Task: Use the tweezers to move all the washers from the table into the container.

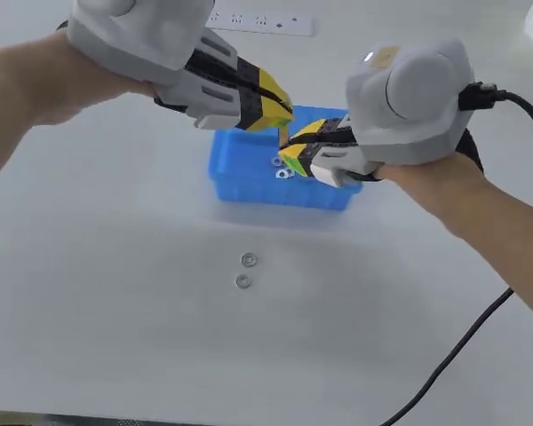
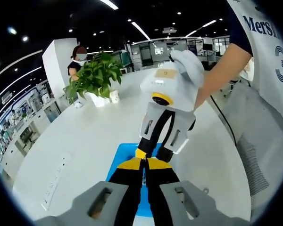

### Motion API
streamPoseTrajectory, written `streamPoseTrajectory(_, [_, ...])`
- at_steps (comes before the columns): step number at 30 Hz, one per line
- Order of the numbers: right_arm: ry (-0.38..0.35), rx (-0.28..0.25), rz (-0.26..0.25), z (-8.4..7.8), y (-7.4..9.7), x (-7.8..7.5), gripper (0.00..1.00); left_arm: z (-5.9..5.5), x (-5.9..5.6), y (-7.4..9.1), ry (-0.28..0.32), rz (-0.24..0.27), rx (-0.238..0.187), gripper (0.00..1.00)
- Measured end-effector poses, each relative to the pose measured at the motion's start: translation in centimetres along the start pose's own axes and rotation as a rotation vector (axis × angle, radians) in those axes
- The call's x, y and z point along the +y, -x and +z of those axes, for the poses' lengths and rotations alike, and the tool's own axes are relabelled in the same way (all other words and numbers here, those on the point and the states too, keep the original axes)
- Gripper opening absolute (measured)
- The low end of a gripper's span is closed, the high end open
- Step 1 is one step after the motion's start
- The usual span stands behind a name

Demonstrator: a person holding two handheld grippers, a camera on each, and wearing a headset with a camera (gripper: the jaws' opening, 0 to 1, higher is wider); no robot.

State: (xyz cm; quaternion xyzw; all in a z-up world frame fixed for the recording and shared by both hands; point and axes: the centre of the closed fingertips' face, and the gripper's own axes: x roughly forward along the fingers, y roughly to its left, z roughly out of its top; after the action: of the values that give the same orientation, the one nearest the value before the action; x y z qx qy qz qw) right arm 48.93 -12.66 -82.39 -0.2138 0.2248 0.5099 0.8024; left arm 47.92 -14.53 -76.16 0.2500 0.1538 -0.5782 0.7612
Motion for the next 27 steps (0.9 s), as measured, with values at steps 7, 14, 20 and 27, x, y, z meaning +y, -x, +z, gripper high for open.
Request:
streamPoseTrajectory(7, [0.026, -0.021, -0.006, 1.3, 0.8, 0.5, 0.12, 1.1, -0.7, 1.3, -0.026, 0.009, 0.000, 0.05])
streamPoseTrajectory(14, [0.053, -0.064, -0.010, 3.2, 2.3, 1.5, 0.13, 3.3, -1.7, 3.1, -0.057, 0.011, -0.028, 0.05])
streamPoseTrajectory(20, [0.090, -0.067, 0.006, 3.6, 3.4, 3.3, 0.13, 4.1, -3.6, 4.2, -0.085, -0.004, -0.025, 0.05])
streamPoseTrajectory(27, [0.135, -0.052, 0.034, 3.3, 4.3, 5.9, 0.13, 4.6, -6.4, 5.5, -0.090, -0.030, -0.029, 0.05])
